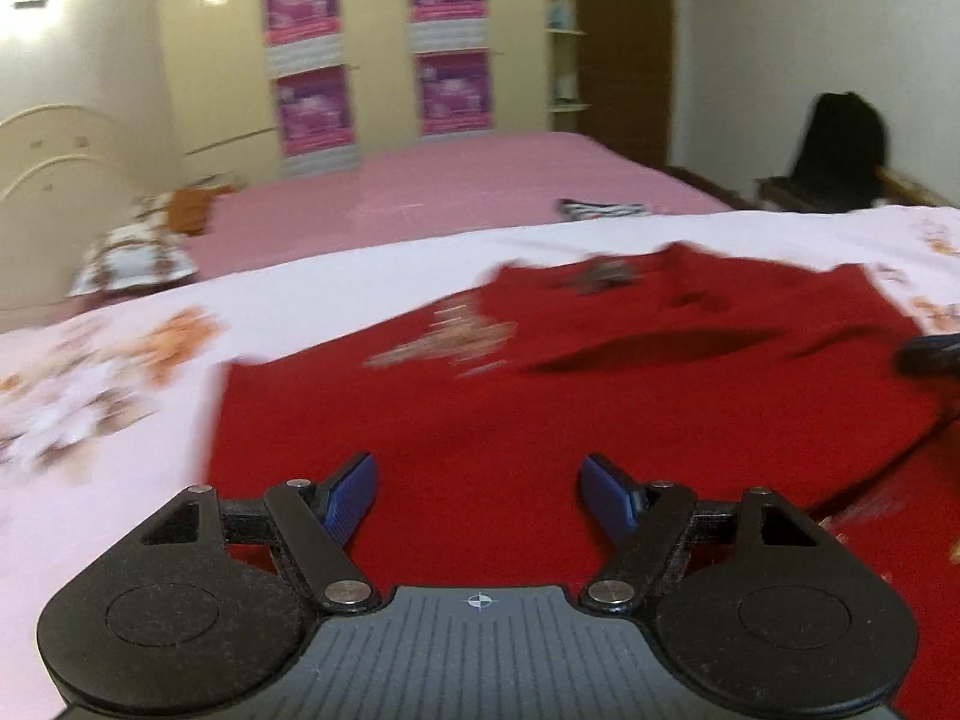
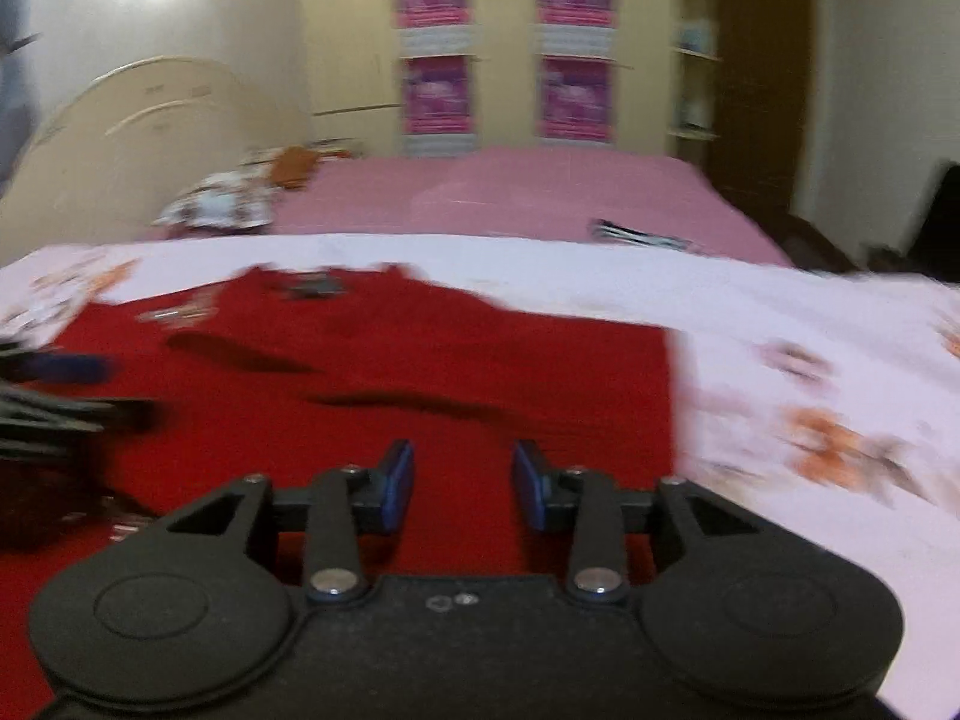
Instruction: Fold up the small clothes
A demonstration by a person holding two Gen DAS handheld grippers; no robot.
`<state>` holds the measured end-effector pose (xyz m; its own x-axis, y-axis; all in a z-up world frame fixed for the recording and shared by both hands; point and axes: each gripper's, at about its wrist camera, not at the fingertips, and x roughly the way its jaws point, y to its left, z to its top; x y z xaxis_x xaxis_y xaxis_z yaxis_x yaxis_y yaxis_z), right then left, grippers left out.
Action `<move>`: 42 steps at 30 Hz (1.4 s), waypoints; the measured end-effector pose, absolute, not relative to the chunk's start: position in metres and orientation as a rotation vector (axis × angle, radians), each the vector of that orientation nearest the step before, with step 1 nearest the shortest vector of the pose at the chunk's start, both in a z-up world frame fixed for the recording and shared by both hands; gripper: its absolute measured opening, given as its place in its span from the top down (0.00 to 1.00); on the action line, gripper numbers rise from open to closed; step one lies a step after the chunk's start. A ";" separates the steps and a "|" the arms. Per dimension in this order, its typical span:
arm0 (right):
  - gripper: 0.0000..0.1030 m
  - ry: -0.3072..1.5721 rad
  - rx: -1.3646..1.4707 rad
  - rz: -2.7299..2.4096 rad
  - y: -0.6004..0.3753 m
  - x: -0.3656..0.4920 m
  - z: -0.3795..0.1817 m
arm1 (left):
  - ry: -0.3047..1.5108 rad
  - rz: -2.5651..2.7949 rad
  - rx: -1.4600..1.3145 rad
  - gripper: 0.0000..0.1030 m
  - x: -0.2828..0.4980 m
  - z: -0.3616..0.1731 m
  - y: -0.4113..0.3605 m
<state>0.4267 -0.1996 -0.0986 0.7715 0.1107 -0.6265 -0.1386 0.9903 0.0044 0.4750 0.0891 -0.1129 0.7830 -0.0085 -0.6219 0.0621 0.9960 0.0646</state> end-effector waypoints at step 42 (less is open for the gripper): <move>0.57 0.753 0.199 0.083 -0.237 0.247 -0.078 | 0.740 -0.030 0.127 0.15 0.321 -0.079 0.035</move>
<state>0.2475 -0.2368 -0.0781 0.7274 0.1460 -0.6705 -0.0039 0.9780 0.2088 0.3210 0.0349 -0.0789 0.7383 0.0176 -0.6742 0.0721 0.9919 0.1048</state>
